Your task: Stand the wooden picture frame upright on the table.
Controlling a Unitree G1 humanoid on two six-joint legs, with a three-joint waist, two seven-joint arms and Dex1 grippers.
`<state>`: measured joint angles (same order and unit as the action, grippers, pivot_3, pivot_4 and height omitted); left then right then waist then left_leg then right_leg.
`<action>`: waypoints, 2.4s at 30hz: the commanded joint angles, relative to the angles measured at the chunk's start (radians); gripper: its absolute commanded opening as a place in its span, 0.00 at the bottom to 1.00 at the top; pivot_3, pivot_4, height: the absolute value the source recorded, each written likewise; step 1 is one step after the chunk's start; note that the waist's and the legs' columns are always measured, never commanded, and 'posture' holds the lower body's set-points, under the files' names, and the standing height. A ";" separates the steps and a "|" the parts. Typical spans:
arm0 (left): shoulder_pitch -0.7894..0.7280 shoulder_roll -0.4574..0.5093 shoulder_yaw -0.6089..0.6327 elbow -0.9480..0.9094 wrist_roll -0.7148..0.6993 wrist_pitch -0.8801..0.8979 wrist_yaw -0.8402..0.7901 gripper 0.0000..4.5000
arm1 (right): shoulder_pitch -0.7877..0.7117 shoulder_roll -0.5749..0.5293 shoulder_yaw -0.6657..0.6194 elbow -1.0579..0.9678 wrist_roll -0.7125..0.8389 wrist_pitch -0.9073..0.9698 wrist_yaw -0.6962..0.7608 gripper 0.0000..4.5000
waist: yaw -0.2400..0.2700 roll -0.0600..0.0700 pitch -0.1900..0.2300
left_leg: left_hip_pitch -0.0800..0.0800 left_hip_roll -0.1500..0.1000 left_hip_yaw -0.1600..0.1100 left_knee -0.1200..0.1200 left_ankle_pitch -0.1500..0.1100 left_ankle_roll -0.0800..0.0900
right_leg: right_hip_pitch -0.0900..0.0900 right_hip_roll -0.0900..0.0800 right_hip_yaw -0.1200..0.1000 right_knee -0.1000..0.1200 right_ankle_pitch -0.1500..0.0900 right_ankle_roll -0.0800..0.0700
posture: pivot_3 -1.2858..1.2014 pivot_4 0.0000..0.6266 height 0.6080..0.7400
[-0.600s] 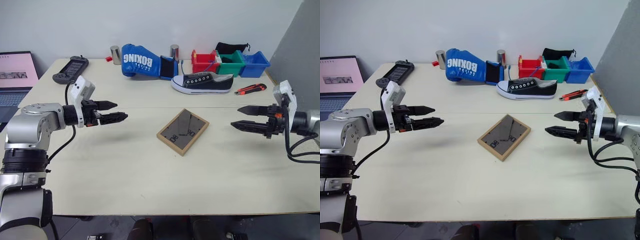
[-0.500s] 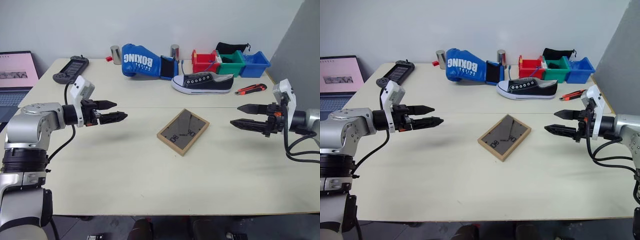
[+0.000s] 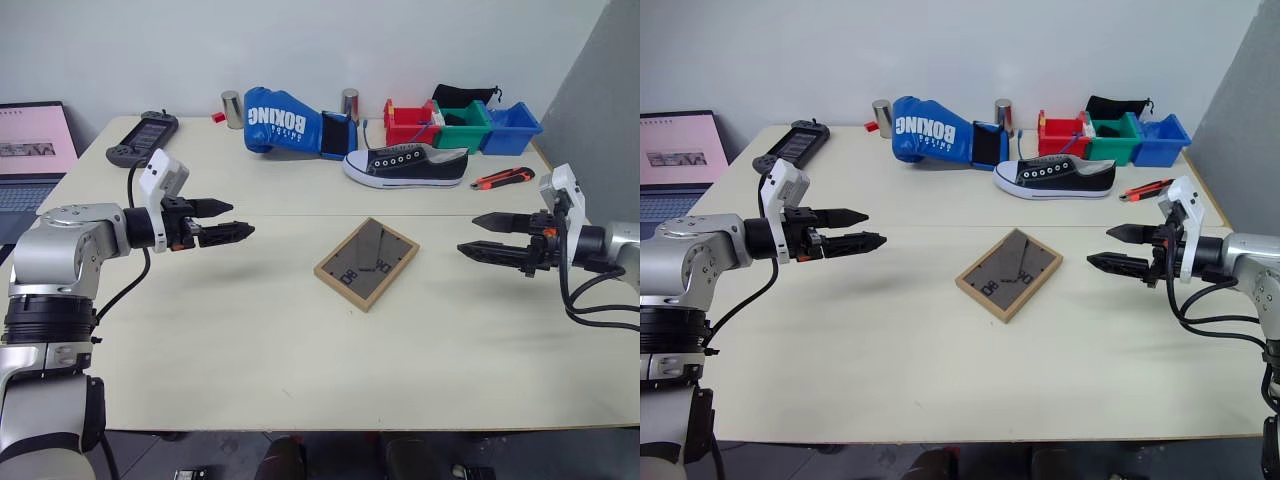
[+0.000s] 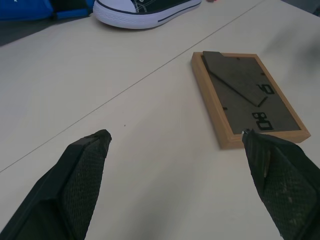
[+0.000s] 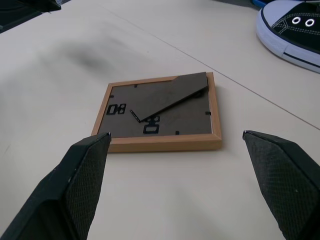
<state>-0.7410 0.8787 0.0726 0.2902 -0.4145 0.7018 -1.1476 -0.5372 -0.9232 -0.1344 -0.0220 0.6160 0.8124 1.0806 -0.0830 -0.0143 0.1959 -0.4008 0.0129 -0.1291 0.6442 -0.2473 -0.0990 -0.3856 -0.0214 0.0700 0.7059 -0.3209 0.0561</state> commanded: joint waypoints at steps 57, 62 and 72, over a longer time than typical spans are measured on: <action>-0.024 -0.430 -0.223 0.213 0.276 -0.332 -0.033 0.00 | -0.157 0.555 0.256 0.368 -0.490 -0.366 -0.472 0.00 | -0.013 -0.001 0.000 | 0.001 -0.001 -0.002 0.001 0.001 0.000 | -0.002 0.000 0.000 0.007 0.000 0.000 | 0.52 0.24 1.00; 0.038 -0.403 -0.209 0.069 0.254 -0.246 -0.030 0.00 | -0.149 0.572 0.260 0.338 -0.472 -0.354 -0.433 0.00 | -0.012 0.000 0.000 | 0.001 -0.001 -0.002 0.001 0.001 0.000 | -0.002 0.000 0.000 0.007 0.000 0.000 | 0.52 0.24 1.00; 0.136 -0.350 -0.185 -0.125 0.198 -0.125 0.013 0.00 | -0.102 0.542 0.274 0.290 -0.492 -0.351 -0.388 0.00 | -0.012 0.000 0.000 | 0.001 -0.001 -0.002 0.001 0.001 0.000 | -0.002 0.000 0.000 0.007 0.000 0.000 | 0.52 0.24 1.00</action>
<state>-0.6041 0.5165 -0.1378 0.2151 -0.1969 0.5658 -1.1461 -0.6351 -0.3779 0.1496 0.3089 0.1193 0.4690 0.6817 -0.0946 -0.0147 0.1955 -0.3998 0.0118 -0.1315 0.6452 -0.2467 -0.0988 -0.3871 -0.0216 0.0697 0.7129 -0.3206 0.0561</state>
